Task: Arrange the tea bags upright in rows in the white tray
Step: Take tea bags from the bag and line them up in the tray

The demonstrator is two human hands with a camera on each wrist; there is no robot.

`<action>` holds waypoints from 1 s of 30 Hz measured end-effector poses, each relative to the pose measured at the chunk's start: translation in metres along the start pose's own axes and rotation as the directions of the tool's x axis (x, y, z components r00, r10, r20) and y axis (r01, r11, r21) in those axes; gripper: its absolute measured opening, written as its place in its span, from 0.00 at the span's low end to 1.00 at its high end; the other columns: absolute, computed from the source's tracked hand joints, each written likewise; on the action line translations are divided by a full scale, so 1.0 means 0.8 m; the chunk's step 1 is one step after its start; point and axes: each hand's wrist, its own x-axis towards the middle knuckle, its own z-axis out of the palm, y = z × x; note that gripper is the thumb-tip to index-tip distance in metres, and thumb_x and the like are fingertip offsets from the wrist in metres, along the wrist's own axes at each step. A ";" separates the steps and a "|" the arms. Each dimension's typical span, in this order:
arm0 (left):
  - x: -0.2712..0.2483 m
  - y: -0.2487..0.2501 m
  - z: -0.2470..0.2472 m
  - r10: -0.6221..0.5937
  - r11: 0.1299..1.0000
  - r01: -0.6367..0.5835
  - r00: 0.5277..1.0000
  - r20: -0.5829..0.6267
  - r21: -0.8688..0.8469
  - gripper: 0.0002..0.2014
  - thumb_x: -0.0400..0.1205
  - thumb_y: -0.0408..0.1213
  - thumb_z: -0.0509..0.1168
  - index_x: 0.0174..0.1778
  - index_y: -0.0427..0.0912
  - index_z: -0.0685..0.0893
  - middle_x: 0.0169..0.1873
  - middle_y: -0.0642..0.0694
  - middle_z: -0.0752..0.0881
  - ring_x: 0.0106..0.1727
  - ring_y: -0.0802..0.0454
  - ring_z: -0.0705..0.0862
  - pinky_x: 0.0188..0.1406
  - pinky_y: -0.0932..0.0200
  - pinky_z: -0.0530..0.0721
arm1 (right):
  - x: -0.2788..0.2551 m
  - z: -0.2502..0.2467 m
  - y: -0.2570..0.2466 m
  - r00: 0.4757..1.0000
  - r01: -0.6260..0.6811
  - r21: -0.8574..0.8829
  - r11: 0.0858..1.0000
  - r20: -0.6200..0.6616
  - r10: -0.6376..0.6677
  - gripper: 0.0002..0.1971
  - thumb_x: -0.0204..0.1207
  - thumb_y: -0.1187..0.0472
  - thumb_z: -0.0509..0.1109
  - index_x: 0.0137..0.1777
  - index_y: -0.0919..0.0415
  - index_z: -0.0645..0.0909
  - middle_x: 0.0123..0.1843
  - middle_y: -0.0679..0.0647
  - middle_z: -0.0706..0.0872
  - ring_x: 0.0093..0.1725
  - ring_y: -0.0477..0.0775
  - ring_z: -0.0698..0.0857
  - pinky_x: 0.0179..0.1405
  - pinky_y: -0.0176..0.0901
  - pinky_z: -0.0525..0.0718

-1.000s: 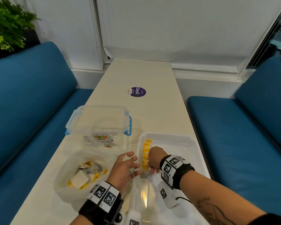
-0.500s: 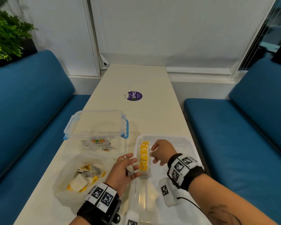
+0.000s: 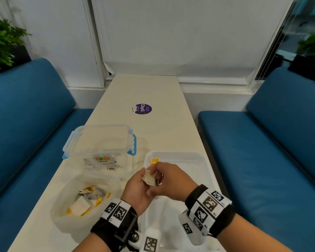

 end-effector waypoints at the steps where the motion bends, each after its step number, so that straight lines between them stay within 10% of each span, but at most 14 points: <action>1: 0.001 -0.001 0.000 0.005 1.000 -0.005 1.000 0.000 0.026 0.23 0.87 0.46 0.43 0.55 0.38 0.81 0.34 0.43 0.87 0.33 0.52 0.87 0.34 0.59 0.84 | -0.001 0.003 0.000 1.000 0.011 -0.021 1.000 -0.019 -0.012 0.18 0.66 0.53 0.78 0.55 0.52 0.79 0.45 0.49 0.83 0.44 0.49 0.82 0.49 0.47 0.83; 5: 0.002 -0.003 -0.005 0.066 0.990 -0.067 0.998 0.012 0.121 0.27 0.87 0.51 0.44 0.60 0.36 0.82 0.53 0.37 0.88 0.50 0.47 0.87 0.52 0.52 0.83 | 0.006 0.003 0.009 0.991 0.006 0.131 0.991 -0.135 0.012 0.05 0.75 0.59 0.70 0.39 0.53 0.78 0.36 0.50 0.83 0.33 0.45 0.80 0.38 0.41 0.81; 9: 0.005 -0.004 -0.015 0.158 0.932 -0.134 0.986 -0.047 0.337 0.10 0.83 0.36 0.61 0.51 0.33 0.83 0.39 0.39 0.85 0.42 0.45 0.82 0.34 0.61 0.86 | 0.011 -0.007 0.019 0.988 -0.082 0.421 0.904 -0.087 0.130 0.09 0.75 0.67 0.71 0.35 0.60 0.76 0.28 0.55 0.83 0.22 0.42 0.81 0.17 0.38 0.75; 18: 0.006 -0.004 -0.023 0.283 0.801 -0.201 0.957 -0.060 0.564 0.04 0.76 0.28 0.69 0.44 0.35 0.81 0.34 0.42 0.89 0.31 0.54 0.86 0.30 0.65 0.83 | 0.016 0.000 0.020 0.983 0.028 0.498 0.867 -0.173 0.068 0.14 0.70 0.73 0.73 0.40 0.50 0.81 0.34 0.52 0.80 0.27 0.47 0.79 0.16 0.28 0.71; 30: 0.003 -0.002 -0.031 0.170 0.938 -0.121 0.977 -0.128 0.324 0.07 0.83 0.32 0.60 0.48 0.32 0.80 0.41 0.35 0.86 0.35 0.49 0.87 0.29 0.62 0.87 | 0.018 0.005 0.029 0.976 0.026 0.585 0.811 -0.192 0.107 0.12 0.68 0.72 0.76 0.30 0.59 0.79 0.32 0.58 0.85 0.22 0.44 0.82 0.17 0.39 0.72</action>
